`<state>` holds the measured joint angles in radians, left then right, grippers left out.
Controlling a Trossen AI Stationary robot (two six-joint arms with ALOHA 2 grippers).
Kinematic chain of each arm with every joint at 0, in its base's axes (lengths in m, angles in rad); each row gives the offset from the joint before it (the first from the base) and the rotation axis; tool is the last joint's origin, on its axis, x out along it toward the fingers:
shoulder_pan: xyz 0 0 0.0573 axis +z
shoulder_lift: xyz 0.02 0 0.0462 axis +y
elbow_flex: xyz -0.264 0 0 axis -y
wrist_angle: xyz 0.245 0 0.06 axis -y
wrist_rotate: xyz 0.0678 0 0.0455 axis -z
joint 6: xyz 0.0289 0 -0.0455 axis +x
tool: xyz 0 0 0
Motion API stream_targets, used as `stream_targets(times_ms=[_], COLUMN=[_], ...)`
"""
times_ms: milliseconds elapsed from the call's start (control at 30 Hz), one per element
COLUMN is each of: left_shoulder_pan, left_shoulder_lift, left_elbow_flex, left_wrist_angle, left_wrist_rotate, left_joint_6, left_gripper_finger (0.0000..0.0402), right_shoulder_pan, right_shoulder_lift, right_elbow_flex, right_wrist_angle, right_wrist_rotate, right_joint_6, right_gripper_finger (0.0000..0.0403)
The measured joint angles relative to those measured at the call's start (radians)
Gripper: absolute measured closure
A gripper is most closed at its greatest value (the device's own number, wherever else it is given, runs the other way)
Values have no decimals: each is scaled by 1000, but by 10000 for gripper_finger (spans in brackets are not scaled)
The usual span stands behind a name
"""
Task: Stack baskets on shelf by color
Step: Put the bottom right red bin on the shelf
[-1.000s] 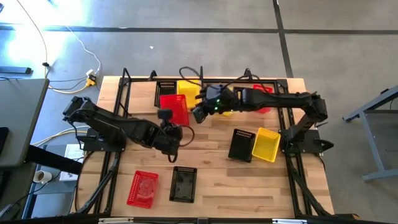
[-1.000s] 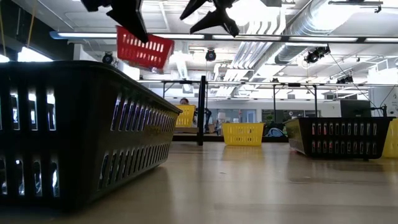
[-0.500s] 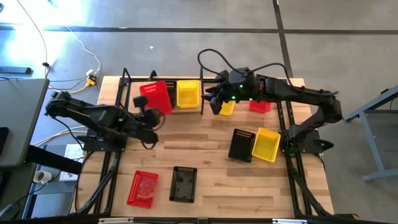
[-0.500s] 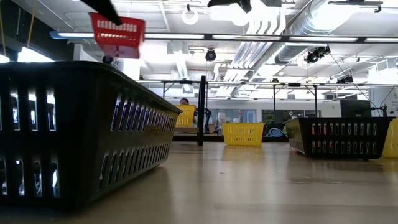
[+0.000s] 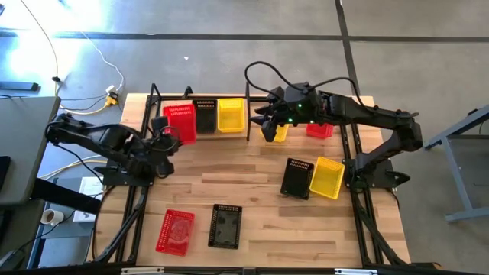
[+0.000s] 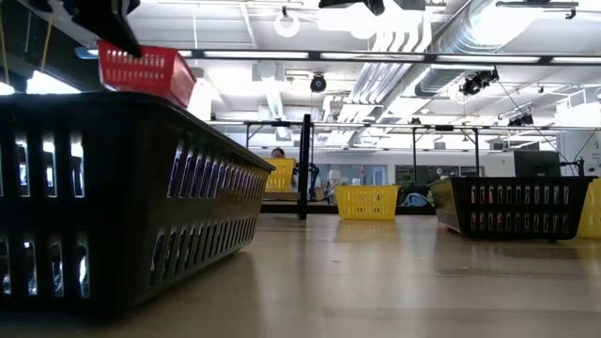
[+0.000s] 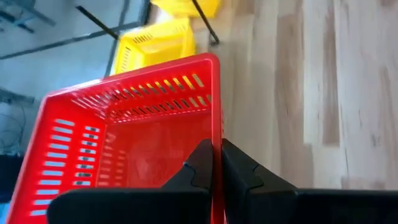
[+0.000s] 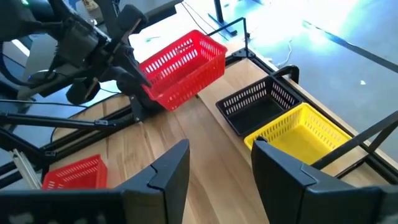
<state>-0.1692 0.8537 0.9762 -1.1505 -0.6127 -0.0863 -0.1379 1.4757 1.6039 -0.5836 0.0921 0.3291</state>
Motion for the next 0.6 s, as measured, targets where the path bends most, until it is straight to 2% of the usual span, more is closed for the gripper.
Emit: stream_targets(times_ms=[233, 600], left_shoulder_pan=[53, 243], left_shoulder_lift=[-29, -87], left_elbow_flex=[-52, -111], left_wrist_angle=[-44, -65], left_wrist_rotate=[41, 190], left_joint_6=[90, 328], left_gripper_finger=[401, 401], right_shoulder_pan=[0, 0], right_shoulder_lift=[1, 2], right_elbow_flex=[-1, -1], right_wrist_angle=[4, 19], right_wrist_rotate=[8, 12], right_joint_6=[8, 6], right_gripper_finger=[247, 247])
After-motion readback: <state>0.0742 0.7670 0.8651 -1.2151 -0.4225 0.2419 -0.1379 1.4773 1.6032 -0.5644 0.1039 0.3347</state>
